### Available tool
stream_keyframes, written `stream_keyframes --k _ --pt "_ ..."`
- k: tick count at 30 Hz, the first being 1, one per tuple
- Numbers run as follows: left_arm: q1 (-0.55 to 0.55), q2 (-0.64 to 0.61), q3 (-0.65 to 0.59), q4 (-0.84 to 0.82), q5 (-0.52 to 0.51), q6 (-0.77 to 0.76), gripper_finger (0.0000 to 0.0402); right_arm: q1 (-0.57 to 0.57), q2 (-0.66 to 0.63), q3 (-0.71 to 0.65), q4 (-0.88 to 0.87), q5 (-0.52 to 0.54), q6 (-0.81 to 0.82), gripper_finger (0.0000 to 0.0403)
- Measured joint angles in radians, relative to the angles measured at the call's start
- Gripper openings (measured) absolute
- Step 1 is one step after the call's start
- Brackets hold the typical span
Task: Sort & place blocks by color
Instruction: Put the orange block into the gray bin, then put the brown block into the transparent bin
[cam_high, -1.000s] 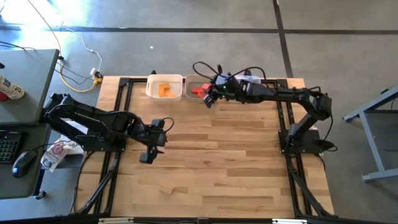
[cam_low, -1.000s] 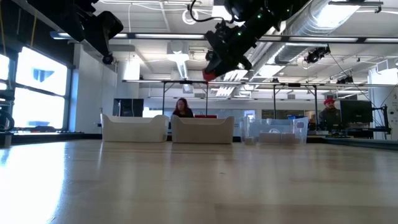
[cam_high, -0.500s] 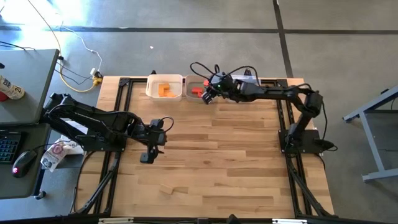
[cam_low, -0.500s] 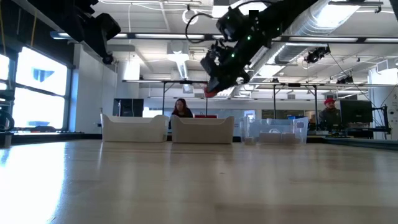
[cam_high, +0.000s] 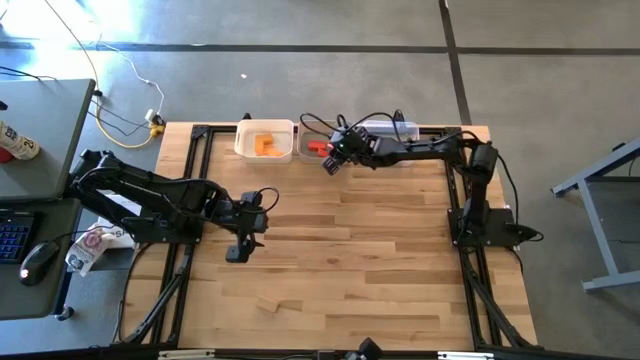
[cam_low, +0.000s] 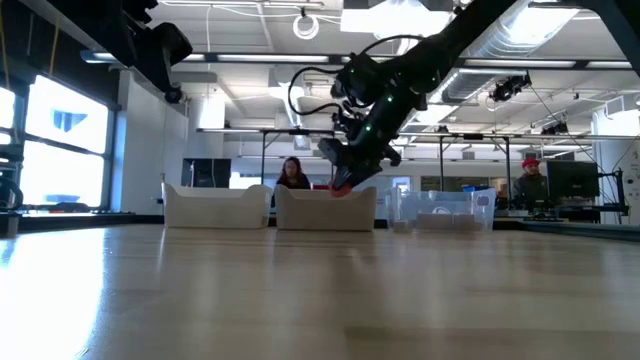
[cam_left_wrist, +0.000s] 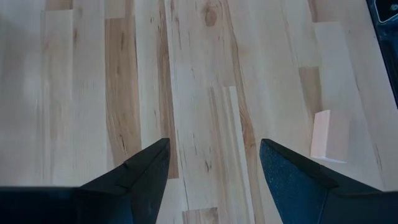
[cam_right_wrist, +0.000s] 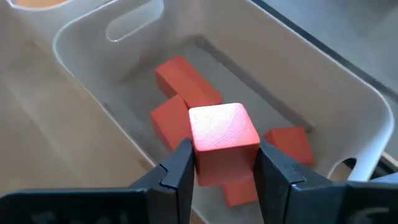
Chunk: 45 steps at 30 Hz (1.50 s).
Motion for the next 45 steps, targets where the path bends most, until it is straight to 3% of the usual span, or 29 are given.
stream_keyframes --k 5,17,25,31,39,45 --pt "0.000 0.000 0.000 0.000 0.000 0.000 0.0236 0.000 0.000 0.000 0.010 -0.010 0.019 0.0122" --pt "-0.001 0.000 0.000 0.000 0.026 -0.021 0.0236 -0.007 -0.014 0.000 0.018 -0.027 0.029 0.0220" --pt "-0.022 0.000 0.000 0.000 0.059 -0.079 0.0236 0.016 -0.100 0.000 0.017 -0.027 0.037 0.0224" --pt "-0.099 0.000 0.000 0.005 0.052 -0.115 0.0236 0.075 -0.137 0.000 0.004 -0.037 0.063 0.0224" --pt "-0.226 0.009 0.000 0.015 -0.071 -0.215 0.0236 0.142 -0.141 0.000 0.006 -0.037 0.092 0.0225" --pt "-0.319 0.084 -0.001 0.073 -0.096 -0.223 0.0236 0.156 -0.141 0.000 0.011 -0.037 0.111 0.0225"
